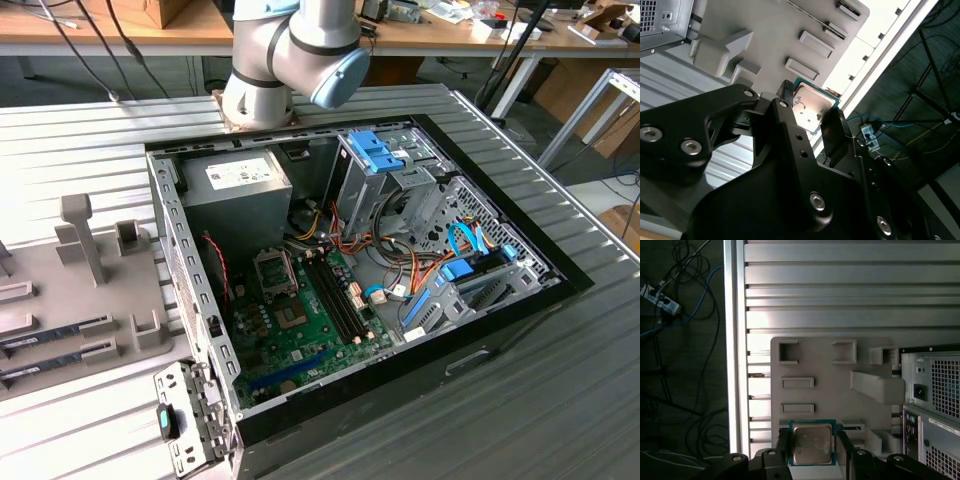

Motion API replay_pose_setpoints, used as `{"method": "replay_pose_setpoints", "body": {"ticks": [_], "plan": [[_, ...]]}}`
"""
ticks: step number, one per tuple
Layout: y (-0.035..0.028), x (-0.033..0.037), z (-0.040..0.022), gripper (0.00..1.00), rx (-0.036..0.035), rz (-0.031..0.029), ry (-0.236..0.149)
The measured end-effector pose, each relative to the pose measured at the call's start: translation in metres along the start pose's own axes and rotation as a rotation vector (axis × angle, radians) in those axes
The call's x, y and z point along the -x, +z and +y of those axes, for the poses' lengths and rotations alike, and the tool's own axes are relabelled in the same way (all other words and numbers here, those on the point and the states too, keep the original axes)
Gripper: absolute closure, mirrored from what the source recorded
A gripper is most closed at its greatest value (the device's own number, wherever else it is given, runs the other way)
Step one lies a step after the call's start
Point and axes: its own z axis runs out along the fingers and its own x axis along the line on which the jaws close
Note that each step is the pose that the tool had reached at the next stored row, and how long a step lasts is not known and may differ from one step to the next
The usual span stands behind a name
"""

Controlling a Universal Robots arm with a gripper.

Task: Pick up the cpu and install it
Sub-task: 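Pick up the cpu and move it towards the insertion slot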

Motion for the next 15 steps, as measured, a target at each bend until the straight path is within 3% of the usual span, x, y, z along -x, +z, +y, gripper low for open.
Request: {"method": "replay_pose_setpoints", "body": {"ticks": [15], "plan": [[0.0006, 0.0210, 0.0005, 0.53, -0.0001, 0.0001, 0.000]]}}
